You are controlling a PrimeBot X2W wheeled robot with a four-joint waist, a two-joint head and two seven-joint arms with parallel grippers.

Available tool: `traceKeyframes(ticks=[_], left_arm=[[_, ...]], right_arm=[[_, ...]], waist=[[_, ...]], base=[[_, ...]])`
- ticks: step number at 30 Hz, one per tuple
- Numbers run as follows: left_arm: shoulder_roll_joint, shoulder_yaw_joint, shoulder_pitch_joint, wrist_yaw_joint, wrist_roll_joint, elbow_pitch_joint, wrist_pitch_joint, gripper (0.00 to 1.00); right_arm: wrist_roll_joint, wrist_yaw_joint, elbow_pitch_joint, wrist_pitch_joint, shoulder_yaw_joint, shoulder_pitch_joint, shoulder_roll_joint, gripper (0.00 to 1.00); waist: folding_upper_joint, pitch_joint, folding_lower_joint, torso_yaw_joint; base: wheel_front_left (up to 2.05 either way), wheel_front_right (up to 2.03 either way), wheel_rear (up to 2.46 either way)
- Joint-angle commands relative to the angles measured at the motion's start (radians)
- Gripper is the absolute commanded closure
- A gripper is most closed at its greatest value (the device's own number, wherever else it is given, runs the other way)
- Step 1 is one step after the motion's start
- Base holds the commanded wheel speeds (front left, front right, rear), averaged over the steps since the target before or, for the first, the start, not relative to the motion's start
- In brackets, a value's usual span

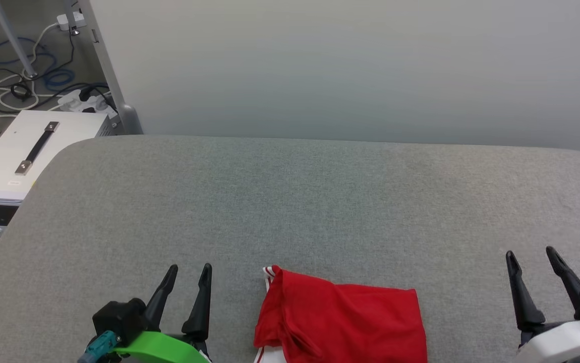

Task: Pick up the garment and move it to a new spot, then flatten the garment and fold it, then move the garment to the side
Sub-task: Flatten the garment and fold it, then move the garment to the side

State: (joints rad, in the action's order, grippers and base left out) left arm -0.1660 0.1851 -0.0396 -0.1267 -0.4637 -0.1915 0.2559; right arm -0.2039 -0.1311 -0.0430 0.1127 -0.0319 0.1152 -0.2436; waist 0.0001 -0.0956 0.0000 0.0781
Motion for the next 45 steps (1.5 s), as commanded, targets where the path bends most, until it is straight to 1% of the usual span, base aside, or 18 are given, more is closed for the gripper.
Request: traceKeyframes(ticks=[1,2,6,10,17,19,20,23,26,28,32,34,36,40,43,45], left_arm=[[0.006,-0.004,-0.024,-0.003,0.012,0.007,0.006,0.00],[0.008,-0.010,-0.034,-0.003,0.023,0.016,0.006,0.00],[0.022,-0.028,-0.058,-0.004,0.052,0.040,0.006,0.00],[0.027,-0.026,-0.066,-0.004,0.062,0.049,0.006,0.00],[0.024,-0.021,-0.057,-0.004,0.063,0.057,0.006,0.00],[0.023,-0.018,-0.053,-0.004,0.062,0.057,0.006,0.00],[0.022,-0.015,-0.049,-0.004,0.062,0.056,0.006,0.00],[0.019,-0.009,-0.039,-0.004,0.059,0.055,0.006,0.00],[0.018,-0.006,-0.026,-0.004,0.056,0.051,0.006,0.00],[0.020,-0.004,-0.015,-0.004,0.055,0.051,0.006,0.00],[0.021,0.005,0.010,-0.004,0.053,0.047,0.006,0.00],[0.020,0.012,0.024,-0.004,0.053,0.042,0.006,0.00],[0.019,0.018,0.036,-0.004,0.053,0.039,0.006,0.00],[0.017,0.026,0.058,-0.004,0.052,0.032,0.006,0.00],[0.016,0.030,0.071,-0.004,0.051,0.029,0.006,0.00],[0.016,0.030,0.077,-0.004,0.051,0.027,0.006,0.00]], right_arm=[[0.012,0.000,-0.008,0.018,-0.004,0.019,0.016,0.00],[0.023,0.000,-0.015,0.029,-0.004,0.043,0.041,0.00],[0.029,0.000,-0.012,0.046,-0.008,0.072,0.078,0.00],[0.019,0.000,-0.004,0.047,-0.003,0.074,0.085,0.00],[0.003,0.000,0.005,0.030,0.007,0.068,0.076,0.00],[-0.042,0.000,0.014,-0.020,0.015,0.066,0.086,0.00],[-0.070,0.000,0.012,-0.062,0.028,0.063,0.084,0.00],[-0.121,0.000,-0.009,-0.199,0.073,0.052,0.049,0.00],[-0.183,0.000,-0.052,-0.386,0.115,0.031,0.008,0.00],[-0.212,0.000,-0.073,-0.511,0.130,0.017,-0.007,0.00],[-0.264,0.000,-0.090,-0.748,0.121,-0.009,0.018,0.00],[-0.261,0.000,-0.086,-0.830,0.105,-0.027,0.042,0.00],[-0.244,0.000,-0.074,-0.894,0.095,-0.045,0.064,0.00],[-0.209,0.000,-0.027,-0.953,0.079,-0.086,0.107,0.00],[-0.198,0.000,0.009,-0.976,0.071,-0.108,0.132,0.00],[-0.165,0.000,0.031,-0.976,0.069,-0.122,0.134,0.00]], waist=[[-0.0001,-0.003,0.0000,-0.004],[-0.0001,-0.006,0.0000,-0.006],[-0.0001,-0.009,0.0000,-0.009],[-0.0001,-0.010,0.0000,-0.009],[-0.0001,-0.002,0.0000,-0.004],[-0.0001,0.008,0.0000,-0.002],[-0.0001,0.013,0.0000,0.000],[-0.0001,0.029,0.0000,0.005],[-0.0001,0.053,0.0000,0.013],[-0.0001,0.073,0.0000,0.020],[-0.0001,0.110,0.0000,0.039],[-0.0001,0.127,0.0000,0.052],[-0.0001,0.143,0.0000,0.066],[-0.0001,0.169,0.0000,0.094],[-0.0001,0.183,0.0000,0.111],[-0.0001,0.192,0.0000,0.122]], base=[[0.00,0.00,0.00],[0.00,0.00,0.00],[0.00,0.00,0.00],[0.00,0.00,0.00],[0.00,0.00,0.00],[0.00,0.00,0.00],[0.00,0.00,0.00],[0.00,0.00,0.00],[0.00,0.00,0.00],[0.00,0.00,0.00],[0.00,0.00,0.00],[0.00,0.00,0.00],[0.00,0.00,0.00],[0.00,0.00,0.00],[0.00,0.00,0.00],[0.00,0.00,0.00]])
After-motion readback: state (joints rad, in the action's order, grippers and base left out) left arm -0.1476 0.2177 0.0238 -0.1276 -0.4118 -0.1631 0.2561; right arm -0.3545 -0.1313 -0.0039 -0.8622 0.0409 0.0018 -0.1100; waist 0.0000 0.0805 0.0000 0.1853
